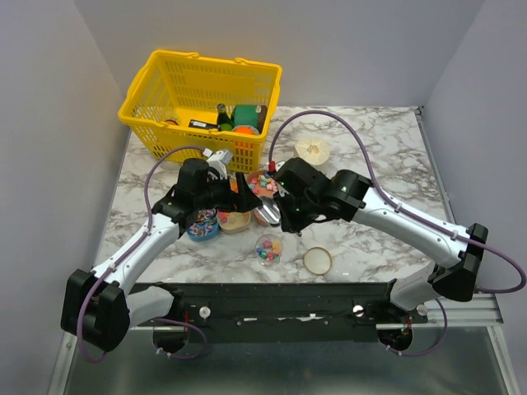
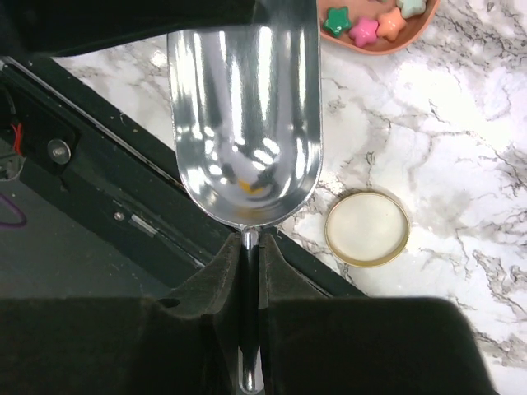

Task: Pack the candies
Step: Adjust the spatula, then scoop the fake candies from the storage box.

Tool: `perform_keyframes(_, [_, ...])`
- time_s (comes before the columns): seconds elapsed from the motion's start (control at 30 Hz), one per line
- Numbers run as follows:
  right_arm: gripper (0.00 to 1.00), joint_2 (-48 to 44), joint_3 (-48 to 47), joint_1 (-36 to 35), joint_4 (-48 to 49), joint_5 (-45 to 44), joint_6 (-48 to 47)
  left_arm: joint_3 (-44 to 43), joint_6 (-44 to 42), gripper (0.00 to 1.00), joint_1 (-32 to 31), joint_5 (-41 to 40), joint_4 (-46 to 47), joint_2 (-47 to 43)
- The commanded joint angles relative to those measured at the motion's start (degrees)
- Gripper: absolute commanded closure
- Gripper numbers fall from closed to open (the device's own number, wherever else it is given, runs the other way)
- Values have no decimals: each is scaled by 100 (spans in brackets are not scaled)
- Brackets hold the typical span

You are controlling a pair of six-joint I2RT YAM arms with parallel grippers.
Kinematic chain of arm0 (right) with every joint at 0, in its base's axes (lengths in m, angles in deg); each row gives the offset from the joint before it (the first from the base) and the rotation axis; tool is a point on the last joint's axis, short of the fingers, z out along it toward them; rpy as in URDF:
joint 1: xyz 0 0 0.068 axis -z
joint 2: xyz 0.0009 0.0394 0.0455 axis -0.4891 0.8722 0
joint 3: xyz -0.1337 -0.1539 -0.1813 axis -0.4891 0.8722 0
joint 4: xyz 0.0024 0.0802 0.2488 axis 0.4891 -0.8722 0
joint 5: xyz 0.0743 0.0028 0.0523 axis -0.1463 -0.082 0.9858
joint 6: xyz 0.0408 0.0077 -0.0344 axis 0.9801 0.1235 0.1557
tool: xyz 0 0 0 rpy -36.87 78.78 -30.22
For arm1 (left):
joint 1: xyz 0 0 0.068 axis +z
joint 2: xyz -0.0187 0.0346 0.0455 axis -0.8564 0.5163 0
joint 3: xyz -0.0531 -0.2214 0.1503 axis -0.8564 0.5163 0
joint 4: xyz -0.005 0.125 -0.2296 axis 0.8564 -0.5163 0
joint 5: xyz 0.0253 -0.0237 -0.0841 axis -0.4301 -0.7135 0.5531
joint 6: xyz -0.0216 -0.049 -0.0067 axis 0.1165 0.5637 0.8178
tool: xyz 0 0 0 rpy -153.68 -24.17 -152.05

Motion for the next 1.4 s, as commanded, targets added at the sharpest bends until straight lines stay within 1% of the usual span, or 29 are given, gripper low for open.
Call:
perform_keyframes(0.0, [99,-259,-129,-22,279,96,-210,0,-77,6,-33,-427,-164,261])
perform_keyframes(0.13, [99,-189,-120,-30,262,17,-201,-97,-24,6,-42,-472,-138,516])
perform_keyframes(0.3, [99,92,-120,-22,34,-185,53,-307,29,6,-42,-691,-138,578])
perform_keyframes(0.37, [99,233,-42,-4,-107,-273,211,-395,81,4,-42,-928,-217,560])
perform_keyframes(0.47, [99,365,204,119,-212,-151,360,-519,169,1,-42,-1243,-243,499])
perform_keyframes(0.7, [99,751,302,523,-266,52,405,-440,187,1,-42,-1929,-340,358])
perform_keyframes(0.93, [99,1375,-14,857,-204,210,10,-141,73,1,-33,-2317,-393,130])
perform_keyframes(1.13, [99,1990,-682,989,-274,298,-333,-9,-85,1,-24,-2572,-428,-37])
perform_keyframes(1.17, [99,2043,-743,989,-301,463,-377,0,-120,1,-16,-2650,-428,-63])
perform_keyframes(1.23, [99,2149,-902,1024,-344,526,-439,8,-199,1,-7,-2748,-437,-125])
perform_keyframes(1.37, [99,2377,-1025,1033,-555,597,-658,78,-261,1,28,-3213,-419,-300])
